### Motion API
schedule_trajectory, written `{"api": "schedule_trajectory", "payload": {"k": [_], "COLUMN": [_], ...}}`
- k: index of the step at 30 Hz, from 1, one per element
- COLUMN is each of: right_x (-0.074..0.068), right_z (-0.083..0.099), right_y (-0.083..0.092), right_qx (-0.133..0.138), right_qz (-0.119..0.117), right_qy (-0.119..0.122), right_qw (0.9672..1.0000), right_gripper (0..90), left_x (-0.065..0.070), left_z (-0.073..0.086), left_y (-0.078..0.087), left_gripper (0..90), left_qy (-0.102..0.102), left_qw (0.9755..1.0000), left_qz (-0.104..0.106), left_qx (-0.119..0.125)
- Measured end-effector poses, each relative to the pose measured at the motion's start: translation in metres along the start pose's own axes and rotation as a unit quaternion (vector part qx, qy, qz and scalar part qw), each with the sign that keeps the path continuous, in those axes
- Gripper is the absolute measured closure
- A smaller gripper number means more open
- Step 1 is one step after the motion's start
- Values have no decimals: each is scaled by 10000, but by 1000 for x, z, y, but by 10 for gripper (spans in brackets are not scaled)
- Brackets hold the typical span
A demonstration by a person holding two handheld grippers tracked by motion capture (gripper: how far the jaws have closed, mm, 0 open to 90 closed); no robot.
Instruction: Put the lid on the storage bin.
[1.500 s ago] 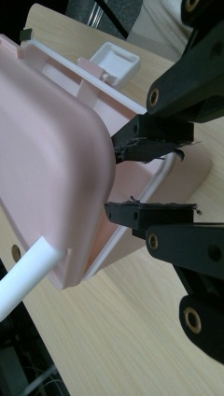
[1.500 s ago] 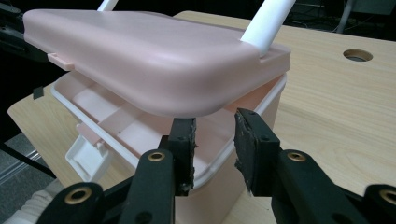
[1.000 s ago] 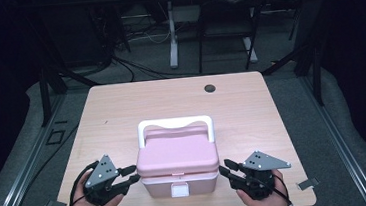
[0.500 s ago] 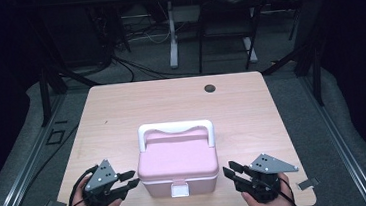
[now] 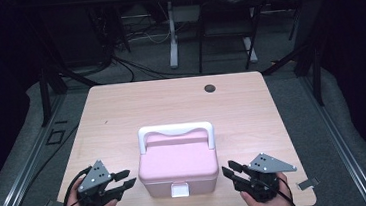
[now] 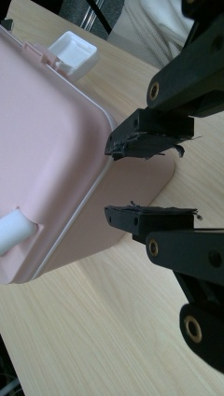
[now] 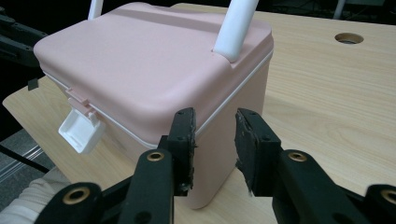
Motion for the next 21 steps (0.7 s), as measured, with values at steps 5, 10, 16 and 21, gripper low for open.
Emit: {"api": "schedule_trajectory", "payload": {"k": [5, 10, 16, 21], "right_x": [3, 6, 15, 21], "right_z": [-1, -2, -14, -23], "right_y": [-2, -3, -9, -17], "right_qx": [49, 50, 69, 98], "right_qz": [15, 29, 43, 142], "right_qy": [-42, -49, -112, -167], "right_qw": [10000, 10000, 9999, 9997], "right_gripper": [674, 663, 631, 586], "left_x": [-3, -8, -16, -22], "left_z": [-2, -8, -21, -33], "left_y": [1, 0, -3, -4], "left_gripper": [612, 593, 585, 571], "left_qy": [33, 32, 0, 18], "left_qw": [10000, 9999, 9999, 9997], "left_qz": [-49, -77, -110, -120], "left_qx": [56, 73, 112, 191]}}
Point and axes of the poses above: each handheld gripper's, and its own axes: y roughly backward along the jaws, z roughly out of its underside, x roughly to its right, the point moved 10 cm from there along -y, roughly forward along the jaws, and after that the axes turned 6 degrees about x, right-handed, at the moved point
